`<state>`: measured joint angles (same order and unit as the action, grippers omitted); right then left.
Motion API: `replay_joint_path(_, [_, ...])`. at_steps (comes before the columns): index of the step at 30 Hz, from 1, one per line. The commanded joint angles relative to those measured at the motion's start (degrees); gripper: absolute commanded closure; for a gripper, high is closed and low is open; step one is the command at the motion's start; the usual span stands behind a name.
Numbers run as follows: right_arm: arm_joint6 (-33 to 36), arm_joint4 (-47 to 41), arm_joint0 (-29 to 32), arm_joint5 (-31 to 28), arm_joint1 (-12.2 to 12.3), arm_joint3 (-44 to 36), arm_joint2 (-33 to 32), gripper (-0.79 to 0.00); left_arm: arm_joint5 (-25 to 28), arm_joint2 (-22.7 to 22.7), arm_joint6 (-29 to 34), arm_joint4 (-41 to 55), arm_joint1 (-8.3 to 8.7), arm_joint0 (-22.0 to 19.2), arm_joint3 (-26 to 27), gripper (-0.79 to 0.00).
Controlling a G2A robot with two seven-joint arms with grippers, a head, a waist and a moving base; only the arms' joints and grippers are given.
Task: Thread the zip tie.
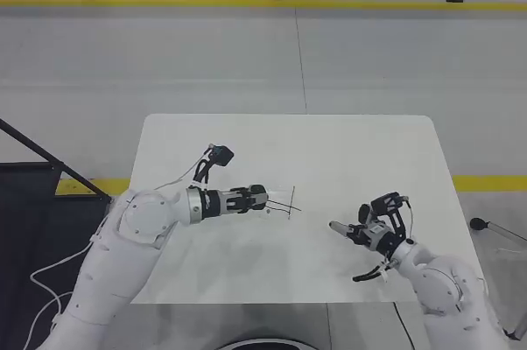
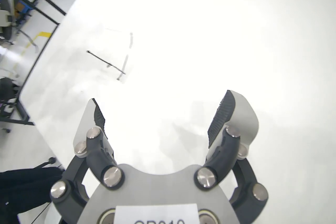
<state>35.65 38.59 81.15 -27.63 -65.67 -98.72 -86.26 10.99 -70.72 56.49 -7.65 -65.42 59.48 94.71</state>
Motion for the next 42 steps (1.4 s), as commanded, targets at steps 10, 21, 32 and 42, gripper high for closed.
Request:
replay_joint_path(10, [27.01,-42.42,-10.97,-8.39,1.7,12.38,1.69,-0.785,-0.2,0.53,-0.08,1.83,0.27,0.17,-0.26,0.0])
replay_joint_path(21, [27.01,-42.42,-10.97,-8.39,1.7,12.38,1.69,-0.785,-0.24,1.1,-1.46,1.49,0.25,1.05,0.17,0.0])
replay_joint_path(32, [24.59,-42.35,-15.43,-2.55,0.95,14.27,9.89,-0.733,0.56,2.16,-2.5,0.08,0.54,2.29,2.14,0.0])
replay_joint_path(42, [25.49,-44.32,-18.34,-2.91,0.86,17.38,13.18,-0.431,0.41,2.89,-2.4,0.24,0.74,2.08,1.97,0.0])
